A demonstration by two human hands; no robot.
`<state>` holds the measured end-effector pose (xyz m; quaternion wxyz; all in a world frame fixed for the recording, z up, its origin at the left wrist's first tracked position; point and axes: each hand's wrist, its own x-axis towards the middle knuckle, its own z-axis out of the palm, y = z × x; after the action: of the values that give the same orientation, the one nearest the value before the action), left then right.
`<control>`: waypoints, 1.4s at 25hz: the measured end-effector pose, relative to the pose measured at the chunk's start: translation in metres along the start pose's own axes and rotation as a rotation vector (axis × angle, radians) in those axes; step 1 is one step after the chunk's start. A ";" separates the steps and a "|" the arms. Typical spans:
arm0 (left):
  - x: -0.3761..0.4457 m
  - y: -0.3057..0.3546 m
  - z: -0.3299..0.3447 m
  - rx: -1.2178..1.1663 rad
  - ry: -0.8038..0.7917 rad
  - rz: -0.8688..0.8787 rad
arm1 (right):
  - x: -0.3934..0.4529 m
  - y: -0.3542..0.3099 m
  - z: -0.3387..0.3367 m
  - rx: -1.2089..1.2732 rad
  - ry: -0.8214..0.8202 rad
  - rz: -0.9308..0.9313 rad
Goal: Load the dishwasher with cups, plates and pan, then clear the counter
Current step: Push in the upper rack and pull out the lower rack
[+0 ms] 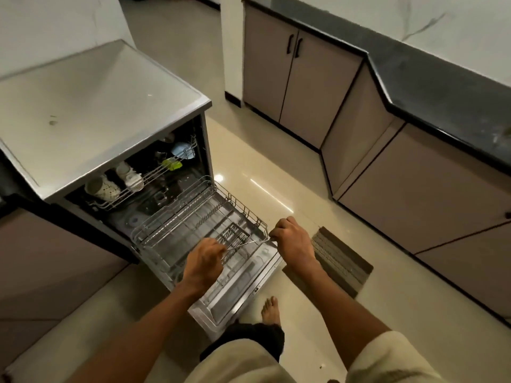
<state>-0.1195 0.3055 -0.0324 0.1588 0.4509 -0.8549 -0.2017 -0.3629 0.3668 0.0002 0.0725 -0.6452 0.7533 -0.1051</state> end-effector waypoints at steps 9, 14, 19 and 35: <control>0.059 0.026 0.076 -0.041 0.033 -0.331 | 0.116 0.078 0.003 -0.073 -0.285 -0.277; 0.086 0.022 0.089 -0.003 0.015 -0.461 | 0.171 0.088 0.029 -0.048 -0.412 -0.367; 0.105 0.005 0.115 -0.010 0.044 -0.626 | 0.216 0.098 0.084 -0.009 -0.498 -0.473; 0.151 -0.174 0.302 -0.022 -0.069 -1.022 | 0.321 0.110 0.367 0.005 -0.688 -0.691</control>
<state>-0.2157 0.1515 -0.3662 0.0163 0.8028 -0.5277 -0.2772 -0.4285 0.0418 -0.3739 0.2799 -0.8545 0.4272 0.0946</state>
